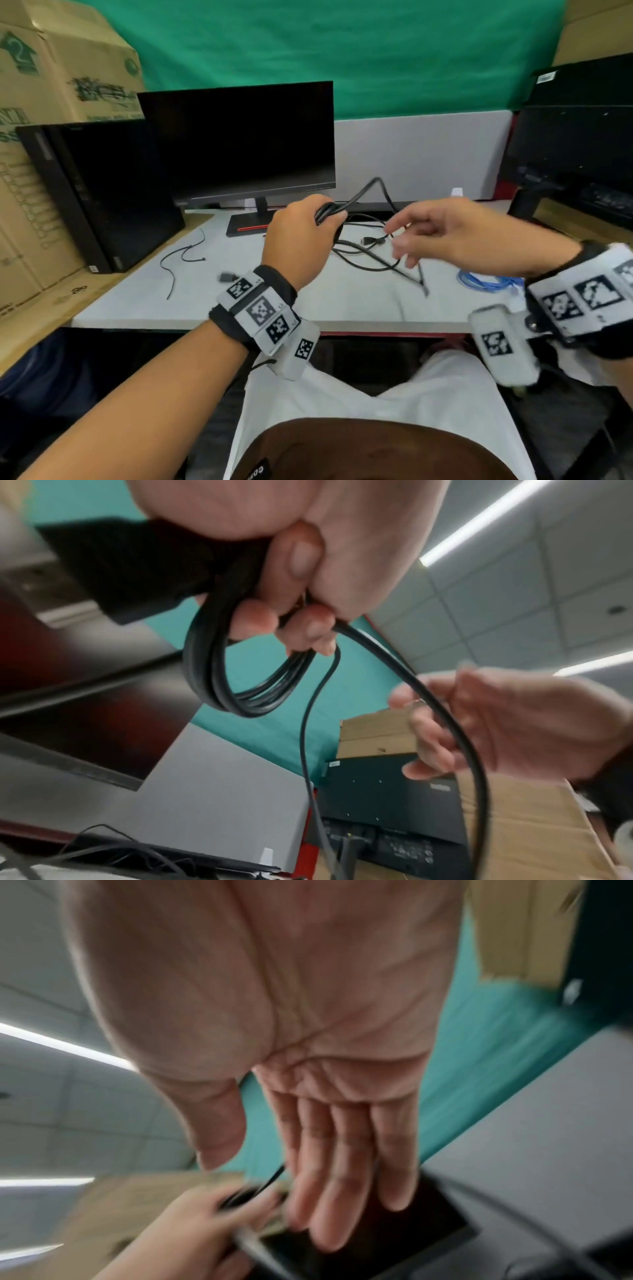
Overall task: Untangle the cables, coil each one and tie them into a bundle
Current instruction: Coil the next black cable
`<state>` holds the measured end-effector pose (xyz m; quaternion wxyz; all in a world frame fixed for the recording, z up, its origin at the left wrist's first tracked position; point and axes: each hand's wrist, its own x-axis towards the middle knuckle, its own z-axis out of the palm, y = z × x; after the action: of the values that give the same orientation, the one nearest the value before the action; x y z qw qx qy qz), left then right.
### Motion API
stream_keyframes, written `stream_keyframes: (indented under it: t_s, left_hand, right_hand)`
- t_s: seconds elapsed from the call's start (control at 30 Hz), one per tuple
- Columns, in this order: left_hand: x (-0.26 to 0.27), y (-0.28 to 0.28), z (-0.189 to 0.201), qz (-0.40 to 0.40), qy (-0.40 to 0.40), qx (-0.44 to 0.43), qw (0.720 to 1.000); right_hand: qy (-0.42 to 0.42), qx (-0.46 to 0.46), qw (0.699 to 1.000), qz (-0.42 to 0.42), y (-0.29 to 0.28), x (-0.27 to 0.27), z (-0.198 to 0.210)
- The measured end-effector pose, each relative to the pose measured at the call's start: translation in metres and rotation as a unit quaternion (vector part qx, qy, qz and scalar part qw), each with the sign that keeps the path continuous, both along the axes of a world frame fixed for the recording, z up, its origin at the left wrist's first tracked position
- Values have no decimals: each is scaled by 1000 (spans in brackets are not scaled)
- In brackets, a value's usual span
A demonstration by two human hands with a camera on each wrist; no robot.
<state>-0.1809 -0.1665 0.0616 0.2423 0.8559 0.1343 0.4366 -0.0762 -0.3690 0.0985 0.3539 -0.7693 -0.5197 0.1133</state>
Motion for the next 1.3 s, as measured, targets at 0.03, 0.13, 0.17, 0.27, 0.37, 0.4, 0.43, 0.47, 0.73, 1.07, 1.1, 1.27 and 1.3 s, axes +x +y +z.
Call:
stream_keyframes:
  t_s: [0.03,0.13,0.17,0.27,0.37,0.4,0.43,0.47,0.73,1.07,1.1,1.27,1.3]
  left_hand:
    - [1,-6,-2,-1,2,10,1000]
    - [0,-20,-5,-28,-9,8,1000]
    - [0,-21,-3,-30,-16,6,999]
    - [-4,-14,7,-41,-37,-39,998]
    - [-12,2,18,-55,-34,-96,993]
    - [-16,8,21,-54,-27,-100,993]
    - [-20,13,24,-48,-17,-95,994]
    - [-23,19,26,-38,-5,-81,996]
    - [-17,21,23,18,77,0,997]
    - [-20,4,24,-32,50,-112,992]
    - [-22,8,28,-26,41,-118,992]
    - [-26,16,30,-93,71,-245,962]
    - [-25,13,29,-127,85,-288,945]
  right_hand:
    - [-34,-2,999,1,9,-11,-8]
    - [-60,25,998,20,35,-41,-30]
    - [-51,32,998,21,39,-43,-33]
    - [-33,83,996,16,35,-27,-24]
    - [23,166,986,23,13,3,-7]
    - [49,191,980,19,5,14,-3]
    - [71,210,975,16,-3,25,0]
    - [93,223,970,14,-10,37,2]
    - [-197,-34,974,-103,-16,52,-11]
    - [-289,50,956,30,35,-41,-72]
    - [-306,-19,951,42,33,-35,-73]
    - [-279,-74,957,0,26,-8,-68]
    - [-257,10,966,-37,28,-5,-64]
